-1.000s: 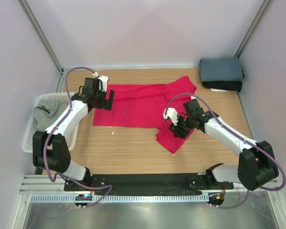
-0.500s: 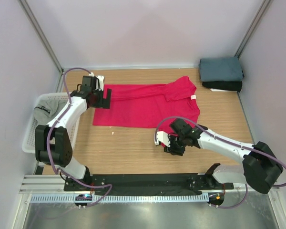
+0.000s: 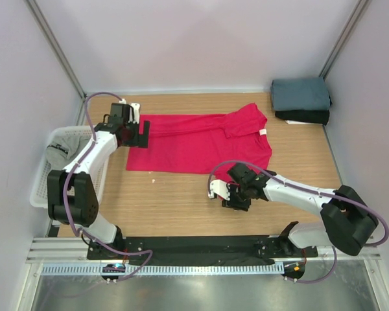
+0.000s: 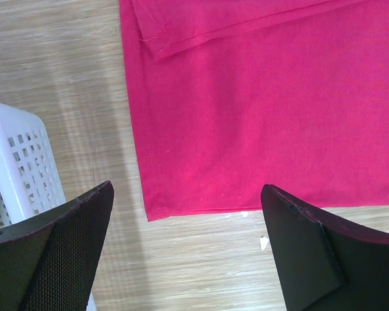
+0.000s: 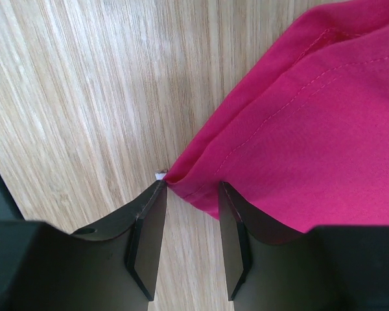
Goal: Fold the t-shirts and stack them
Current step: Fold the tshirt
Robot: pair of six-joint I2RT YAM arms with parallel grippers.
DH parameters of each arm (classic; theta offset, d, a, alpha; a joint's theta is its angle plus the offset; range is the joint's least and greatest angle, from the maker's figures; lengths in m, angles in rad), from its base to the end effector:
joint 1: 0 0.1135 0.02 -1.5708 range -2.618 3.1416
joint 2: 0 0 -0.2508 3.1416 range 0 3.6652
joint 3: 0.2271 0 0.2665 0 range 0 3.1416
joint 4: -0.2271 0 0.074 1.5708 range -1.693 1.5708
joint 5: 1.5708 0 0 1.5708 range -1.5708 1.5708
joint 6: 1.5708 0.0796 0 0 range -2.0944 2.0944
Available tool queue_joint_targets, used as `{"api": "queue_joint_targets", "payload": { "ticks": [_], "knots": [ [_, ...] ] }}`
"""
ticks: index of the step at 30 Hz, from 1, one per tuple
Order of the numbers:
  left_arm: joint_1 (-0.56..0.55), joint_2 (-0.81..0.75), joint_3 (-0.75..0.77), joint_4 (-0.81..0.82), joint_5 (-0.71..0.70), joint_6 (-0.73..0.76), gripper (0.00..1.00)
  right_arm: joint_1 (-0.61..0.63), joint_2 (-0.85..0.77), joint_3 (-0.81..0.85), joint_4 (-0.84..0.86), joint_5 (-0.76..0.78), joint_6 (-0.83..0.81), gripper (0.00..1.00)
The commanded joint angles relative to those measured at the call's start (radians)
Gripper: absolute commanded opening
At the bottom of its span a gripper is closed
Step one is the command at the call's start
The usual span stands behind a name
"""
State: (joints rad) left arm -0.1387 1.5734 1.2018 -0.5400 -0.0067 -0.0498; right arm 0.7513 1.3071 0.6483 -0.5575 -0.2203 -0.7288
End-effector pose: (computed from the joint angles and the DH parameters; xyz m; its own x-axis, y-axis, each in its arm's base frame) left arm 0.3749 -0.0518 0.2045 -0.7886 0.0598 -0.6120 0.0951 0.9952 -0.0252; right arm 0.1703 0.1829 0.1019 -0.0308 -0.9180 -0.3954 -0.9947 0.0671 -0.0783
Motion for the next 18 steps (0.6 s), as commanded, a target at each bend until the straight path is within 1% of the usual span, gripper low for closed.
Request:
{"api": "queue_joint_targets", "payload": {
  "ticks": [1, 3, 4, 5, 7, 8, 9, 12, 14, 15, 16, 17, 18],
  "knots": [
    [0.013, -0.010, 0.035, -0.011, -0.022, -0.022, 0.95, 0.011, 0.014, 0.001, 0.036, 0.013, -0.004, 0.44],
    [0.017, -0.001, 0.035, -0.018, -0.035, -0.030, 0.94, 0.011, 0.029, 0.002, 0.039, 0.019, -0.003, 0.37],
    [0.021, 0.005, 0.035, -0.032, -0.038, -0.039, 0.94, 0.013, 0.034, 0.005, 0.039, 0.021, -0.003, 0.33],
    [0.024, 0.019, 0.032, -0.038, -0.042, -0.045, 0.93, 0.014, 0.037, 0.007, 0.036, 0.019, -0.004, 0.22],
    [0.030, 0.034, 0.024, -0.063, -0.049, -0.056, 0.91, 0.014, 0.040, 0.007, 0.033, 0.019, -0.001, 0.14],
    [0.031, 0.043, 0.019, -0.074, -0.053, -0.062, 0.87, 0.014, 0.037, 0.007, 0.031, 0.019, -0.001, 0.07],
    [0.034, 0.063, 0.018, -0.084, -0.059, -0.068, 0.86, 0.013, 0.034, 0.007, 0.031, 0.022, 0.000, 0.03],
    [0.054, 0.098, -0.001, -0.117, -0.052, -0.093, 0.86, 0.013, 0.018, 0.010, 0.031, 0.035, 0.009, 0.01],
    [0.079, 0.112, -0.008, -0.132, -0.032, -0.107, 0.83, 0.013, 0.001, 0.011, 0.034, 0.041, 0.018, 0.01],
    [0.088, 0.129, -0.005, -0.138, -0.018, -0.108, 0.80, 0.014, 0.000, 0.013, 0.034, 0.042, 0.020, 0.02],
    [0.108, 0.137, -0.004, -0.150, 0.003, -0.110, 0.73, 0.013, -0.006, 0.014, 0.034, 0.050, 0.023, 0.02],
    [0.116, 0.145, -0.002, -0.155, 0.004, -0.111, 0.70, 0.013, -0.008, 0.014, 0.041, 0.055, 0.025, 0.02],
    [0.129, 0.157, -0.001, -0.163, 0.034, -0.113, 0.68, 0.013, -0.009, 0.013, 0.044, 0.058, 0.025, 0.01]
  ]
}}
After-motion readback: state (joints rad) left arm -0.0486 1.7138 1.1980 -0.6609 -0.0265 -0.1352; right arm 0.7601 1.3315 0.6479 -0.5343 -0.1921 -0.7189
